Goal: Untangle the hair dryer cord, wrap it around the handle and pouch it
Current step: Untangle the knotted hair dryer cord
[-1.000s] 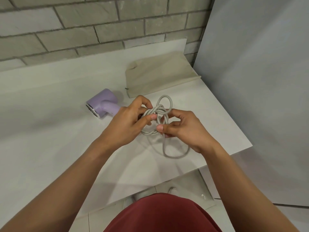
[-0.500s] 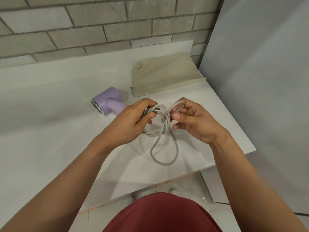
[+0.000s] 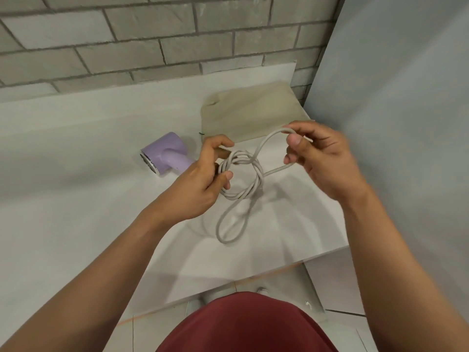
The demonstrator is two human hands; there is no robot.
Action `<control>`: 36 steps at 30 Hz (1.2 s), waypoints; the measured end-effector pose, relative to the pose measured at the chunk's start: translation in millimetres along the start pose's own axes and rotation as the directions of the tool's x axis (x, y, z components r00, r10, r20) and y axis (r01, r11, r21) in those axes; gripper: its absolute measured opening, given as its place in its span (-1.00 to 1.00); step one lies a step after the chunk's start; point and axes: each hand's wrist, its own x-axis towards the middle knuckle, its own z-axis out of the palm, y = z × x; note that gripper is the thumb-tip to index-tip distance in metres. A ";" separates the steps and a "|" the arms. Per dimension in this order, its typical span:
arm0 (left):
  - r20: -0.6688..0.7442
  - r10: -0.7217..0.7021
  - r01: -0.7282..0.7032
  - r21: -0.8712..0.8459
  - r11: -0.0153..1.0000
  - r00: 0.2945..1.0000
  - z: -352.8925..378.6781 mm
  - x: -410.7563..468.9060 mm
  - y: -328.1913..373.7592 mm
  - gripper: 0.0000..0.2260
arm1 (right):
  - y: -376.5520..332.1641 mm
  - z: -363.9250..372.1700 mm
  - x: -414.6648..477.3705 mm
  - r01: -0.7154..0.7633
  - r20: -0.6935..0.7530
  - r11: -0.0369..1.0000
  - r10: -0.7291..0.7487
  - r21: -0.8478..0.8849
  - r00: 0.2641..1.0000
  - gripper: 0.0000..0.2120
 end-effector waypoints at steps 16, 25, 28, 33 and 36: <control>-0.117 0.005 0.026 0.265 0.964 0.993 20.3 8.9 8.9 -0.76 | -30.1 10.4 15.8 0.085 -0.086 0.657 -0.224 -0.749 0.971 -0.81; -0.148 0.025 0.007 0.211 0.978 0.989 16.6 10.8 10.3 -0.78 | -16.3 14.8 -18.2 0.279 0.084 0.399 -0.442 -0.873 0.893 -0.65; -0.139 -0.014 0.037 0.168 0.985 0.990 13.0 12.8 10.6 -0.77 | -12.2 19.7 -28.1 0.461 0.347 0.415 -0.323 -0.784 0.880 -0.87; -0.090 -0.026 0.037 0.115 0.993 0.996 10.2 11.7 9.9 -0.72 | -4.6 19.5 -22.3 0.311 0.310 0.559 -0.099 -0.769 0.946 -0.73; -0.086 -0.028 0.037 0.108 0.993 0.996 11.0 9.4 9.0 -0.83 | -1.3 15.3 -19.6 0.277 0.339 0.593 -0.008 -0.756 0.941 -0.71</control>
